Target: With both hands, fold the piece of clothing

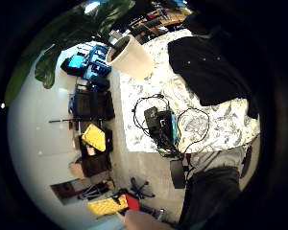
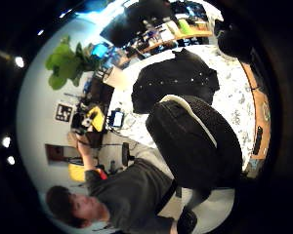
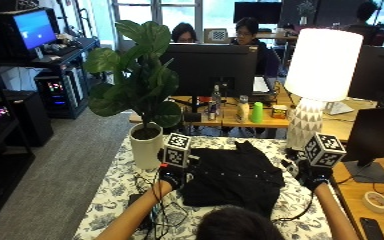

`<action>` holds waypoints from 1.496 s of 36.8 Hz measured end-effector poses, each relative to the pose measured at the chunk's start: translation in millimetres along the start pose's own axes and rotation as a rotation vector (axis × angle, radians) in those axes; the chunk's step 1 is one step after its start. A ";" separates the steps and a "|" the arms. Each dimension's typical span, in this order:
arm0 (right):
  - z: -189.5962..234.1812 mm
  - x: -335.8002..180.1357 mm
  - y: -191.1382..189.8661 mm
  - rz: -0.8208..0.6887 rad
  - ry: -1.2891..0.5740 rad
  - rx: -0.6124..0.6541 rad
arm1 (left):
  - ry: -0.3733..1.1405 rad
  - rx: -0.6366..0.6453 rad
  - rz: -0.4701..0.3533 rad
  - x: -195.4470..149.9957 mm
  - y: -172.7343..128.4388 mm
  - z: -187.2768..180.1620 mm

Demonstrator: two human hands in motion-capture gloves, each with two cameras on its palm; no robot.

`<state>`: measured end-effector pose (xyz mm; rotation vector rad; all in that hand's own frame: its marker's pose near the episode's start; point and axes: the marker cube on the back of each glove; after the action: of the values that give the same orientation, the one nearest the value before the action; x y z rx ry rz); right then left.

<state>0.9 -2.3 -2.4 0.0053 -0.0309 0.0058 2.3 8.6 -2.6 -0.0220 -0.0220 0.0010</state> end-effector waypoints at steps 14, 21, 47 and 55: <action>6.0 1.5 -5.4 0.020 -0.010 -0.040 | -0.046 -0.021 -0.012 4.9 -7.6 6.3; 11.5 3.6 -4.8 0.035 0.038 -0.068 | -0.098 -0.068 -0.003 7.3 -14.0 25.8; 63.7 16.4 8.8 0.027 0.045 -0.222 | -0.060 -0.726 0.161 62.9 -19.2 159.1; 77.3 25.9 17.3 0.046 0.054 -0.270 | -0.104 -0.750 0.069 60.2 -26.4 172.0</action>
<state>24.2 14.7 75.7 -0.2657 0.0224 0.0476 58.7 -14.0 171.2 -0.7732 -0.1246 0.0631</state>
